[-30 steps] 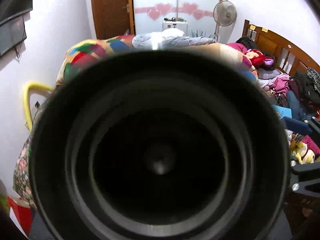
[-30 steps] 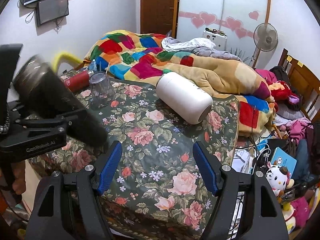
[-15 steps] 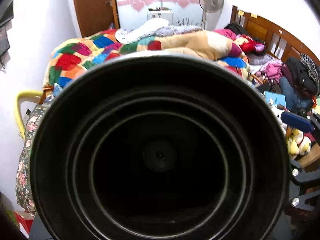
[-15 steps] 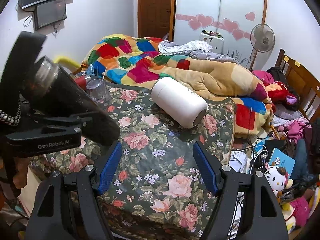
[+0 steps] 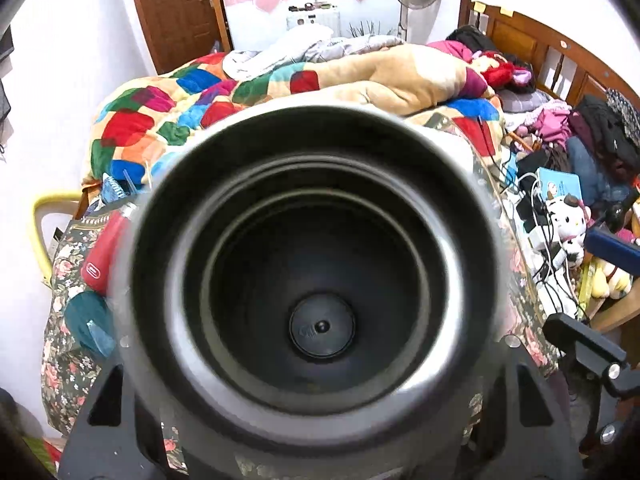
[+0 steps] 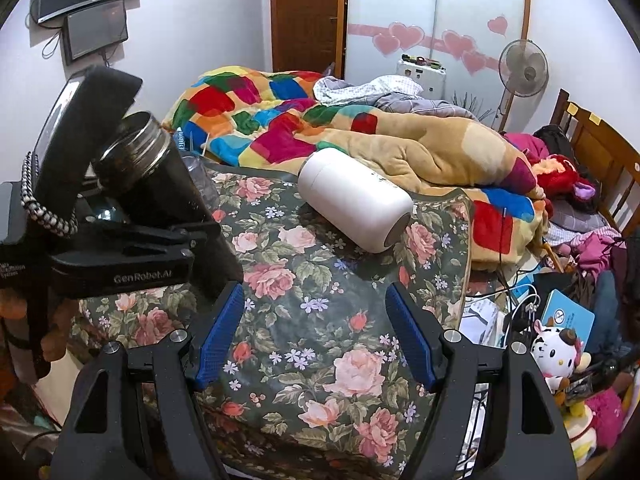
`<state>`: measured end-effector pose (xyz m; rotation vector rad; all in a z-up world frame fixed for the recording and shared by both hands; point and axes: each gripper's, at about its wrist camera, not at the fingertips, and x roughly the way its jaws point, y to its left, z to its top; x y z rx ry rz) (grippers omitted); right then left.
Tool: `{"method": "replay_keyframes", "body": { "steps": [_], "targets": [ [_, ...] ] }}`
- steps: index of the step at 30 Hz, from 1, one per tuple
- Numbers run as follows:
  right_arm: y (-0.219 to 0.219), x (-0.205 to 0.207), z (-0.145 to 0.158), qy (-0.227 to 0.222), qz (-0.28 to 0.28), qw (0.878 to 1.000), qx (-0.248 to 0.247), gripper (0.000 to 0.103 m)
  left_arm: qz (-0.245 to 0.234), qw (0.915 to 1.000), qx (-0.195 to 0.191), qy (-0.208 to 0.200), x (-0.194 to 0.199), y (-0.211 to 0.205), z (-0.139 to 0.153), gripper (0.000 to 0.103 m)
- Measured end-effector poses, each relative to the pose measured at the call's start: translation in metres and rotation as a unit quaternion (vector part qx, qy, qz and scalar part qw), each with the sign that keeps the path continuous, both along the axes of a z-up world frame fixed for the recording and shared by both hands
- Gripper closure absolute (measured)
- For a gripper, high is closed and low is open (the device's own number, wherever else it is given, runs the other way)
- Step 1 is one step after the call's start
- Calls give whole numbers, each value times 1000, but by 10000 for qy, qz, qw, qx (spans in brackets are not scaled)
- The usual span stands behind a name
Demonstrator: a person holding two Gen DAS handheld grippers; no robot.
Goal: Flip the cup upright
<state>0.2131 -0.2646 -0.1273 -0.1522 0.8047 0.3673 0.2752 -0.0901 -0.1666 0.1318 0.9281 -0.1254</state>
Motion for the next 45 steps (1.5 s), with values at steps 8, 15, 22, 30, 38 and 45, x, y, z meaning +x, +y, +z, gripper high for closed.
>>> {"method": "replay_keyframes", "body": {
  "steps": [8, 15, 22, 30, 38, 45],
  "targets": [
    [-1, -10, 24, -217, -46, 9995, 214, 33, 72, 9984, -261, -489, -32, 17, 42, 35],
    [-1, -44, 74, -788, -16, 9945, 687, 33, 73, 9876, -370, -1522, -100, 32, 105, 34],
    [-5, -96, 129, -1619, -17, 9792, 1223, 33, 262, 9638, -608, -2581, -177, 41, 158, 33],
    [-9, -160, 170, -2534, -29, 9512, 1762, 32, 733, 9249, -704, -3664, -255, 50, 192, 19],
    [3, -187, 170, -2849, -152, 9416, 1787, 19, 999, 9128, -560, -3920, -283, 56, 189, 4],
    [13, -193, 162, -2847, -254, 9469, 1472, 0, 1176, 9150, -653, -3804, -289, 63, 178, 0]
  ]
}}
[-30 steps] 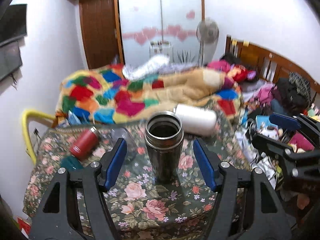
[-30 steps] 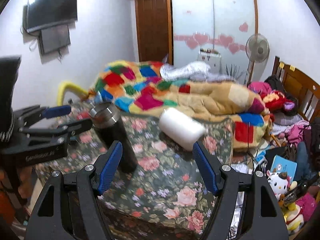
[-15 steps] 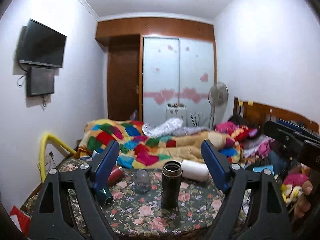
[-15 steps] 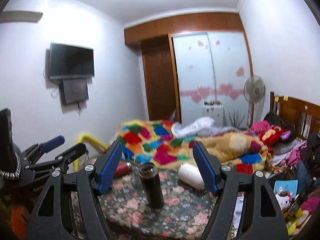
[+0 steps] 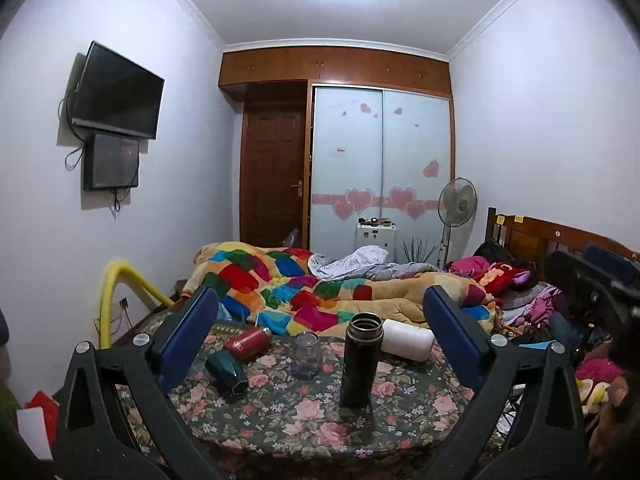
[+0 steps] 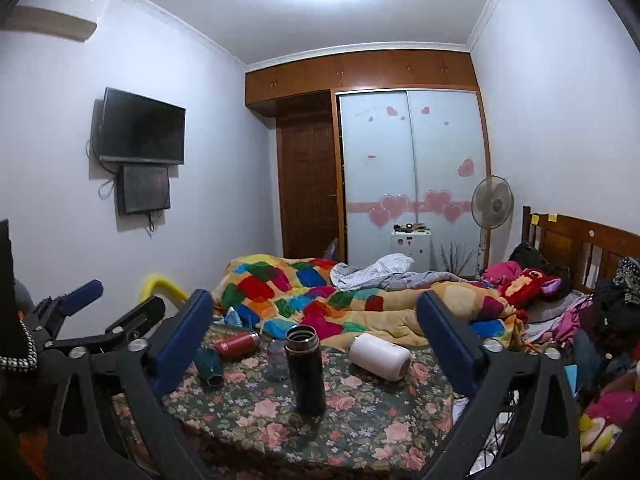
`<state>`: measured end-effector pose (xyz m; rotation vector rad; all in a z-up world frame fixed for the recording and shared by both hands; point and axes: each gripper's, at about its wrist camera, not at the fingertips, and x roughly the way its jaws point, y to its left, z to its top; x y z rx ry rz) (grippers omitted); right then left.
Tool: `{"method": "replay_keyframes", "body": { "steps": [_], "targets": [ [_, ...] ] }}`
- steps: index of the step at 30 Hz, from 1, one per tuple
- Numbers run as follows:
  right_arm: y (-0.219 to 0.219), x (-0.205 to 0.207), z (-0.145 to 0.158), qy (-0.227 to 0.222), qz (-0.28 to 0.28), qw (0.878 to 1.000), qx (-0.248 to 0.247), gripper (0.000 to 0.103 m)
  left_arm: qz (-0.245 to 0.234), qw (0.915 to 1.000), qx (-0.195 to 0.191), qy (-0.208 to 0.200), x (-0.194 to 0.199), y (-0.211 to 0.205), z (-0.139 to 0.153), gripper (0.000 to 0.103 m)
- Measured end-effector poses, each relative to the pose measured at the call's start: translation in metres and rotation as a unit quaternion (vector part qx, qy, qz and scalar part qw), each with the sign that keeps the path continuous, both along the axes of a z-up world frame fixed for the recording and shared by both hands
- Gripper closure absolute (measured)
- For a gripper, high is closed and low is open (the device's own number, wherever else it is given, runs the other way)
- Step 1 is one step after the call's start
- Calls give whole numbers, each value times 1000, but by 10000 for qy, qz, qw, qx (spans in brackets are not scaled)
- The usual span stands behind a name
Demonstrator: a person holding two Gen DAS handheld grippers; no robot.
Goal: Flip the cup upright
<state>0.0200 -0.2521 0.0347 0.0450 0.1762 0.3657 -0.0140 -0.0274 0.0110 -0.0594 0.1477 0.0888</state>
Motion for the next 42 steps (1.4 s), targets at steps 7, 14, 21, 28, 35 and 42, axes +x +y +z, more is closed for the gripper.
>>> {"method": "replay_keyframes", "body": {
  "steps": [7, 14, 21, 28, 35, 42],
  "targets": [
    [-2, -8, -3, 41, 7, 10000, -41, 0, 68, 10000, -58, 4, -8, 3, -2, 0],
    [-2, -11, -4, 72, 56, 9999, -56, 0, 70, 10000, -26, -19, -12, 2, -2, 0],
    [-1, -12, -3, 98, 62, 9999, -52, 0, 70, 10000, -20, -11, -12, 1, -2, 0],
    [1, -13, -7, 163, 110, 9998, -74, 0, 72, 10000, -1, -2, -11, -1, -2, 0],
    [1, -13, -7, 170, 112, 9998, -70, 0, 69, 10000, 2, 0, -10, -2, -2, 0],
    [1, -13, -7, 169, 100, 9998, -72, 0, 41, 10000, 23, 22, -10, -2, -3, 0]
  ]
}}
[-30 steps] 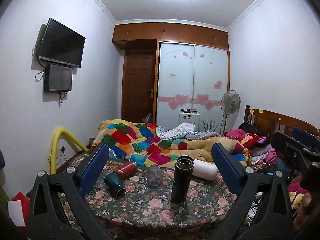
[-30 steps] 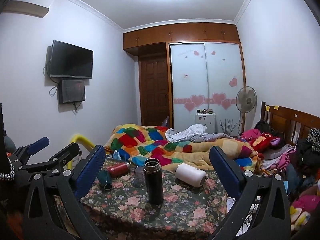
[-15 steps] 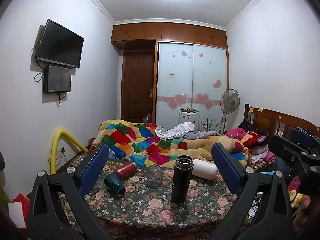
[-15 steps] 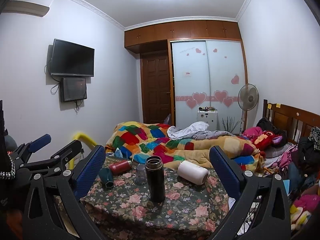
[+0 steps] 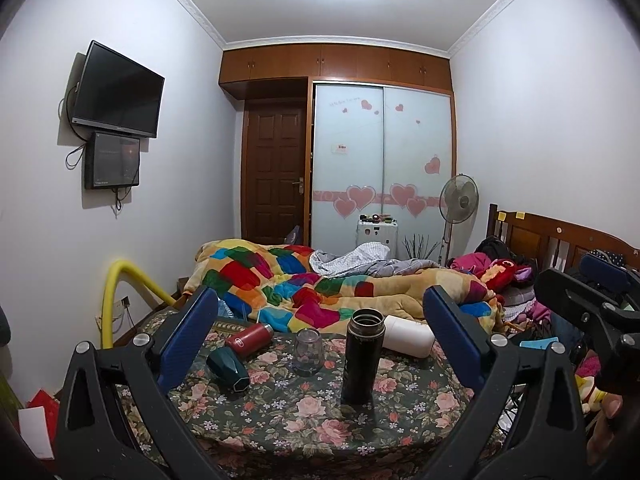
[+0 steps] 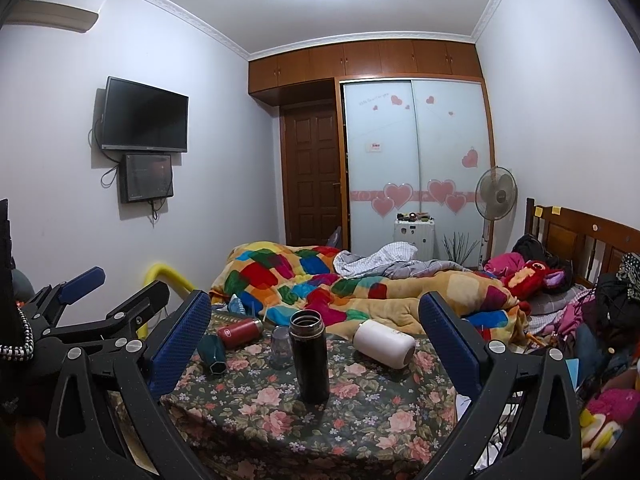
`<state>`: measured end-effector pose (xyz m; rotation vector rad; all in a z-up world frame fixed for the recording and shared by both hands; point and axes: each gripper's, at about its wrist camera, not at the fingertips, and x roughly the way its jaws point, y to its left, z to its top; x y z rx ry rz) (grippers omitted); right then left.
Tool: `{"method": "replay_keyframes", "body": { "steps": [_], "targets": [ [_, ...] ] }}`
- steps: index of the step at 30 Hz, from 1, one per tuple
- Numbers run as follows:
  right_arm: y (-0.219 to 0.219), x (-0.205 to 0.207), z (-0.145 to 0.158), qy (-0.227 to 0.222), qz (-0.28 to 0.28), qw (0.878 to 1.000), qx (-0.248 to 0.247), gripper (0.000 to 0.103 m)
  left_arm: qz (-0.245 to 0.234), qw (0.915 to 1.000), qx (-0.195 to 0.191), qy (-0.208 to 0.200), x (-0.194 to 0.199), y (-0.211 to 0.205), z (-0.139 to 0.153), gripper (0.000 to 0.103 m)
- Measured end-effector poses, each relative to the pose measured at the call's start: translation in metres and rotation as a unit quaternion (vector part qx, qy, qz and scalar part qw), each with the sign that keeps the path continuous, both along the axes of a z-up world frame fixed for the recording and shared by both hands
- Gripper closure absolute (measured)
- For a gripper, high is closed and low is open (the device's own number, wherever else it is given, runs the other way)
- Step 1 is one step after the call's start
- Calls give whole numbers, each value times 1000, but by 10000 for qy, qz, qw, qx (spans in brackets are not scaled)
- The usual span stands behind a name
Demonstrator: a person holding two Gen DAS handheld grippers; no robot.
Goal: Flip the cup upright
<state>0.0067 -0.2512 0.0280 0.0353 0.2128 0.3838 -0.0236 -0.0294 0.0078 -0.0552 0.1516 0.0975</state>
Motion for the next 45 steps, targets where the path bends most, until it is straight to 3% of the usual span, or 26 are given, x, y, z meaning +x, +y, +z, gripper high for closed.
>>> {"method": "replay_keyframes", "body": {
  "steps": [45],
  "targets": [
    [10, 8, -3, 153, -49, 9998, -90, 0, -118, 9999, -26, 82, 8, 13, -5, 0]
  ]
}}
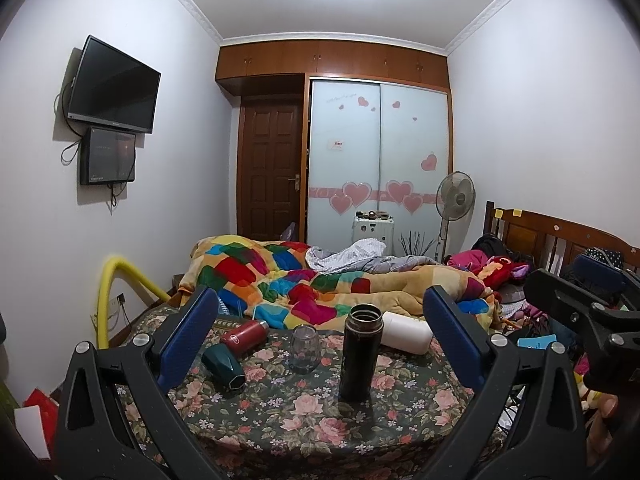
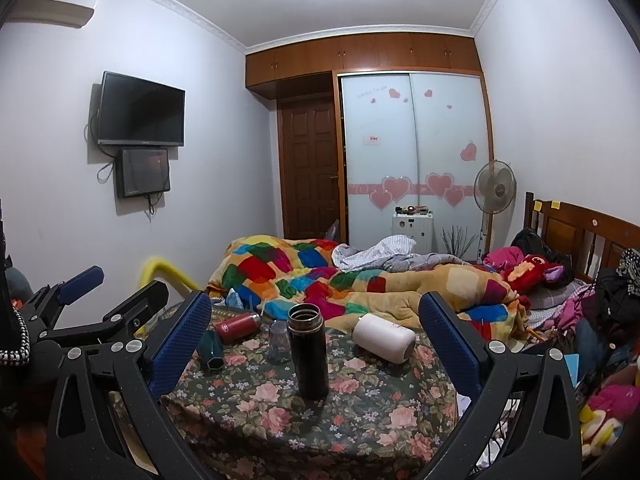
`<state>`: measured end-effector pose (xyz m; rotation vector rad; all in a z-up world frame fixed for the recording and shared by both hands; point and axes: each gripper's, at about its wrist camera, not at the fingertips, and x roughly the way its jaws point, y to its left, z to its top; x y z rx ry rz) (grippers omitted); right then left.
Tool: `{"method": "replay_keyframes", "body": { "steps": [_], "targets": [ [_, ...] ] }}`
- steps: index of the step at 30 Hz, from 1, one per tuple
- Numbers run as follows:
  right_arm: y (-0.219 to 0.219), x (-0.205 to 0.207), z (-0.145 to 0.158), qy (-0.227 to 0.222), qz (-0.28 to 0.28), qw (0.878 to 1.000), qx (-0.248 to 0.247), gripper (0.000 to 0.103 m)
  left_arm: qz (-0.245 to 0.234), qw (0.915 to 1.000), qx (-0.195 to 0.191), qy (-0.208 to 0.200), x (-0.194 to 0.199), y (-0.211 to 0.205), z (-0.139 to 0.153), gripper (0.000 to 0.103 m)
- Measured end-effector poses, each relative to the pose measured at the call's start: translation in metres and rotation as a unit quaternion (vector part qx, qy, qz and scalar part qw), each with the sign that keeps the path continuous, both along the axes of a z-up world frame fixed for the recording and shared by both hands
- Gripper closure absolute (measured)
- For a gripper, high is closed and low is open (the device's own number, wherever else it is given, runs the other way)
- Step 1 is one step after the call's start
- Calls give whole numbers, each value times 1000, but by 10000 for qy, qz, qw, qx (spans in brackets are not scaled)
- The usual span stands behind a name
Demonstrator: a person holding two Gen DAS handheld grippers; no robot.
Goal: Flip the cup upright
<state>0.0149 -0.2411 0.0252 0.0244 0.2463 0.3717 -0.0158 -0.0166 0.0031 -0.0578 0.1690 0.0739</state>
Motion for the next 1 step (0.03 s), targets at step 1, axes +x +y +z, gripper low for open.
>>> {"method": "replay_keyframes", "body": {
  "steps": [1],
  "targets": [
    [4, 2, 0, 20, 1, 10000, -31, 0, 44, 10000, -26, 17, 1, 4, -2, 0]
  ]
}}
